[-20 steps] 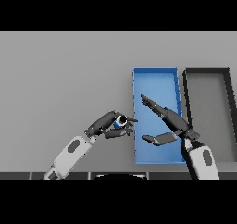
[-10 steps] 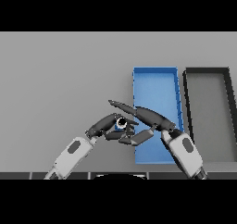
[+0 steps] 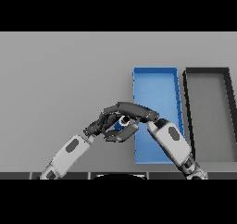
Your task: Pick up the blue pipe and place it into the blue bin.
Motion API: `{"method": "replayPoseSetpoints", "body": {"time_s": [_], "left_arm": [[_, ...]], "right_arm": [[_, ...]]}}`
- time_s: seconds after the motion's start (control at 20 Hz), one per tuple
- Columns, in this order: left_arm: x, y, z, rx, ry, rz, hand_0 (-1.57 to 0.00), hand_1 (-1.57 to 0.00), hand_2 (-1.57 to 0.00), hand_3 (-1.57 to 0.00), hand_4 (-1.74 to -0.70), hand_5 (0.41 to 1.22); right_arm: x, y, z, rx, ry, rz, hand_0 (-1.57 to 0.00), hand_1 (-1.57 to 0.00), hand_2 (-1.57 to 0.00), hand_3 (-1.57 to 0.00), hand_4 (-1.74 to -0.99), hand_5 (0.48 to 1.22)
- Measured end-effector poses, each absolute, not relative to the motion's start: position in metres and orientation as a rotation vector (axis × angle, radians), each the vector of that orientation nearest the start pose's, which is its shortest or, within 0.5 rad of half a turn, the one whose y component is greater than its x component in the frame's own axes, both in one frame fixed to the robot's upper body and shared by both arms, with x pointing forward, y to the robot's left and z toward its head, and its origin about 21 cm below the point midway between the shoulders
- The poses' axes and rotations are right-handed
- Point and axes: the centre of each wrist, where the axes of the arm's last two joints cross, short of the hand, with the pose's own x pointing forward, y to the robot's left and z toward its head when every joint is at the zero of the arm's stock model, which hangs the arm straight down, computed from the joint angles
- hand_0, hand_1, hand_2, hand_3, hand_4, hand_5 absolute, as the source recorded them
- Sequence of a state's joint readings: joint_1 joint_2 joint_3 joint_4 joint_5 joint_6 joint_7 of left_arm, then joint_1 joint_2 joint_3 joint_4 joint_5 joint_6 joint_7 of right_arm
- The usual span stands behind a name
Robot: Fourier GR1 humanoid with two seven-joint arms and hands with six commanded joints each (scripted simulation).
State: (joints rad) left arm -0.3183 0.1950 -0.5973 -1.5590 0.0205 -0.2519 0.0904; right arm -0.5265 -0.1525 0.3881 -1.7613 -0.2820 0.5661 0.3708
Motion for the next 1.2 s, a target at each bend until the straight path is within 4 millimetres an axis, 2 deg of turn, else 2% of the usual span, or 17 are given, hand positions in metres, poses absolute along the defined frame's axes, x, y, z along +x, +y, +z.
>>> {"method": "replayPoseSetpoints", "body": {"time_s": [0.05, 0.1, 0.15, 0.25, 0.4, 0.6, 0.65, 0.75, 0.85, 0.9, 1.1, 1.2], "left_arm": [[0.264, 0.105, 0.047, -0.476, -1.547, -0.972, -0.94, -0.88, -0.86, -0.78, -1.57, 1.221], [0.266, 0.104, 0.047, -0.466, -1.569, -0.948, -1.06, -1.02, -0.97, -0.94, -1.61, 1.221], [0.265, 0.103, 0.047, -0.491, -1.58, -0.916, -1.16, -1.13, -1.05, -1.07, -1.63, 1.221], [0.266, 0.103, 0.045, -0.561, -1.642, -0.85, -1.31, -1.29, -1.19, -1.25, -1.67, 1.221], [0.264, 0.101, 0.044, -0.626, -1.657, -0.81, -1.44, -1.43, -1.35, -1.41, -1.71, 1.221], [0.268, 0.106, 0.047, -0.592, -1.654, -0.805, -1.52, -1.51, -1.39, -1.5, -1.73, 1.221], [0.264, 0.105, 0.045, -0.622, -1.66, -0.791, -1.43, -1.35, -1.22, -1.33, -1.65, 1.221], [0.268, 0.109, 0.048, -0.562, -1.688, -0.863, -0.93, -0.87, -0.78, -0.85, -1.41, 1.221], [0.269, 0.114, 0.047, -0.548, -1.698, -0.964, -0.59, -0.55, -0.5, -0.55, -1.22, 1.221], [0.271, 0.115, 0.046, -0.532, -1.681, -1.008, -0.47, -0.44, -0.4, -0.44, -1.14, 1.187], [0.271, 0.117, 0.045, -0.476, -1.656, -1.036, -0.19, -0.18, -0.16, -0.18, -0.97, 0.849], [0.272, 0.114, 0.045, -0.437, -1.631, -1.044, -0.12, -0.12, -0.1, -0.11, -0.91, 0.735]], "right_arm": [[0.287, -0.105, 0.163, 0.733, -1.605, 1.191, -1.02, -1.01, -1.04, -0.87, -1.53, 0.606], [0.289, -0.101, 0.163, 0.784, -1.596, 1.183, -1.13, -1.12, -1.14, -0.96, -1.562, 0.666], [0.287, -0.098, 0.161, 0.813, -1.583, 1.169, -1.22, -1.21, -1.23, -1.08, -1.526, 0.728], [0.284, -0.1, 0.155, 0.846, -1.54, 1.133, -1.35, -1.34, -1.35, -1.26, -1.469, 0.905], [0.284, -0.1, 0.153, 0.842, -1.625, 1.142, -1.46, -1.45, -1.46, -1.41, -1.447, 1.059], [0.285, -0.098, 0.156, 0.801, -1.642, 1.195, -1.52, -1.52, -1.53, -1.51, -1.475, 1.155], [0.283, -0.099, 0.156, 0.815, -1.64, 1.175, -1.53, -1.53, -1.53, -1.52, -1.48, 1.168], [0.284, -0.1, 0.155, 0.849, -1.656, 1.129, -1.55, -1.55, -1.55, -1.54, -1.487, 1.187], [0.283, -0.1, 0.158, 0.827, -1.619, 1.142, -1.56, -1.56, -1.56, -1.55, -1.49, 1.199], [0.283, -0.103, 0.155, 0.813, -1.616, 1.154, -1.56, -1.56, -1.56, -1.55, -1.491, 1.204], [0.279, -0.098, 0.157, 0.862, -1.654, 1.156, -1.57, -1.57, -1.57, -1.56, -1.495, 1.214], [0.277, -0.096, 0.154, 0.864, -1.669, 1.149, -1.57, -1.57, -1.57, -1.57, -1.496, 1.216]]}}
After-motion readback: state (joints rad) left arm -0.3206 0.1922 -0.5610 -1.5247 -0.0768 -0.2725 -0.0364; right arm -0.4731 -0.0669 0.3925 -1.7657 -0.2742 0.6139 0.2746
